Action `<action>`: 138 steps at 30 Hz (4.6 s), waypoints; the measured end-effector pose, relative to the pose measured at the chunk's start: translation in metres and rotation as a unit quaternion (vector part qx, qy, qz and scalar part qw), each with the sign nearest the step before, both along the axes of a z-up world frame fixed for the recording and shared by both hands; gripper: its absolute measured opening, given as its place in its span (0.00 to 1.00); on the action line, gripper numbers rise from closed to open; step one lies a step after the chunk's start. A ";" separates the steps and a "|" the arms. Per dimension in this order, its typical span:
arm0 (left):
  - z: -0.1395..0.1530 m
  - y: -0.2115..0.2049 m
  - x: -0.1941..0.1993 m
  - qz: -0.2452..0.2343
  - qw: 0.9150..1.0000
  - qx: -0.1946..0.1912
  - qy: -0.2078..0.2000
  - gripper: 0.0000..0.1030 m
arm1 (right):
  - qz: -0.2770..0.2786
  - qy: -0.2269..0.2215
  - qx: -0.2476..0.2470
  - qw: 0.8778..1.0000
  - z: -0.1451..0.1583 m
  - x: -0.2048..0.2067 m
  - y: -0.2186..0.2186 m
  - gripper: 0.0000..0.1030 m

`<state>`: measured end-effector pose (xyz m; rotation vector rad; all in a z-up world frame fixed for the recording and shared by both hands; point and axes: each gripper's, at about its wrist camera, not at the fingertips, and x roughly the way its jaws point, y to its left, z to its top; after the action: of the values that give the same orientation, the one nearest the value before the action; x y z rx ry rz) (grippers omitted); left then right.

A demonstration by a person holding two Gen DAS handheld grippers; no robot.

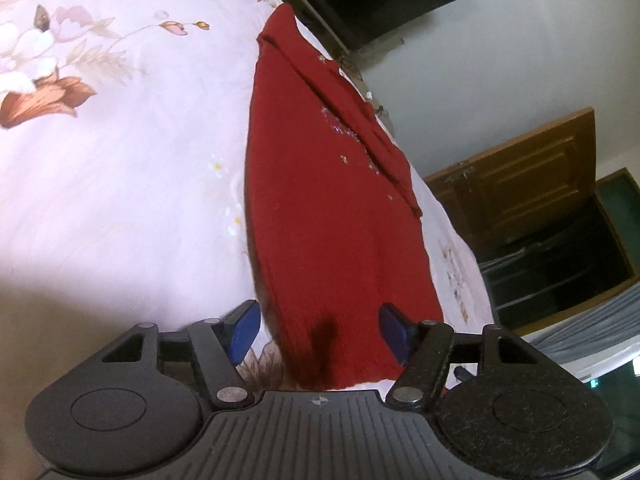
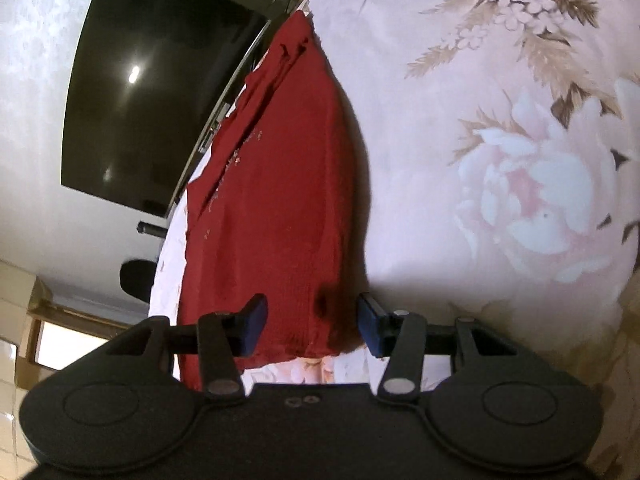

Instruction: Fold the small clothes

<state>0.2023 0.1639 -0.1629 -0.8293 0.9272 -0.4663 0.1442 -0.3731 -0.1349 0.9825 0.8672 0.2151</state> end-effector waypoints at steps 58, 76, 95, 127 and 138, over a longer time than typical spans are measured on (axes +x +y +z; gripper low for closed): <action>0.119 -0.001 0.107 0.081 0.973 0.062 -0.209 0.03 | 0.029 -0.196 -0.178 0.964 0.124 0.089 -0.014 0.05; 0.058 -0.044 0.342 0.086 0.972 0.157 -0.152 0.03 | 0.032 -0.147 -0.126 0.980 0.057 0.337 -0.040 0.05; 0.025 -0.058 0.371 0.140 0.948 0.222 -0.181 0.62 | 0.001 -0.167 -0.145 0.975 0.004 0.374 -0.056 0.44; 0.023 -0.076 0.418 0.109 0.919 0.353 -0.142 0.01 | 0.065 -0.177 -0.391 0.901 0.023 0.409 0.005 0.08; 0.062 -0.079 0.381 0.132 0.908 0.340 -0.208 0.01 | 0.054 -0.200 -0.398 0.894 0.048 0.387 0.010 0.25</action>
<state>0.5829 0.0851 -0.1013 -0.1890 0.5055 -0.0532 0.5311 -0.3632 -0.0873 0.1056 0.5402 0.1280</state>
